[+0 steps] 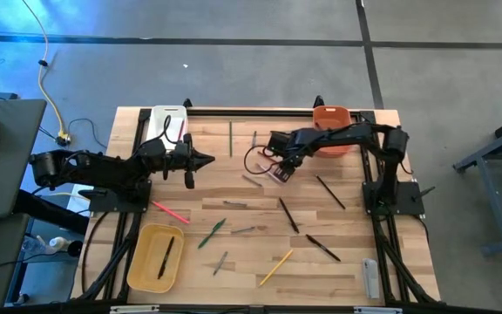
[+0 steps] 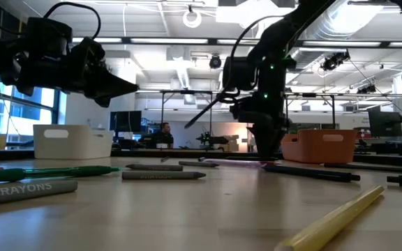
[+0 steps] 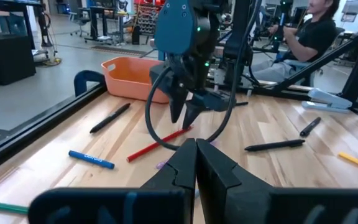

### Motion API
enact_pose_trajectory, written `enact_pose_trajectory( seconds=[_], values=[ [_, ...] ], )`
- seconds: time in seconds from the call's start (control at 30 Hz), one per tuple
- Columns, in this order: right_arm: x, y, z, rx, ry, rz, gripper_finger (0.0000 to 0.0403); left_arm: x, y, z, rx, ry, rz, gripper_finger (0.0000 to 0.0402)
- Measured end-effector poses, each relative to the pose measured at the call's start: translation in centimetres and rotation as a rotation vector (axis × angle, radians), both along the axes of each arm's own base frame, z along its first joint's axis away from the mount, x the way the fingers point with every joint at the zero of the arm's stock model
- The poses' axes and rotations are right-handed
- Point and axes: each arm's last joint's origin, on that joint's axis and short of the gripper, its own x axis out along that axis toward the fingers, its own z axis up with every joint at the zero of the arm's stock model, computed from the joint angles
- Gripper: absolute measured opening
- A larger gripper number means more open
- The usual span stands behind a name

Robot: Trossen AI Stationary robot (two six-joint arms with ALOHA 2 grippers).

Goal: Sort crayons/erasers/pens/pencils in bins
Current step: Put the red pencil into the white bin

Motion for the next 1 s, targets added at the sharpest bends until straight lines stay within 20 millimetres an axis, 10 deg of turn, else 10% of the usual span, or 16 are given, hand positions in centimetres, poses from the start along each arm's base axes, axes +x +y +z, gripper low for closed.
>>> enact_pose_trajectory(
  seconds=[1.0],
  values=[
    [0.2, 0.1, -0.3, 0.059, -0.038, 0.121, 0.0006, -0.1, 0.1, -0.5, -0.300, -0.033, 0.059, 0.0000]
  ],
)
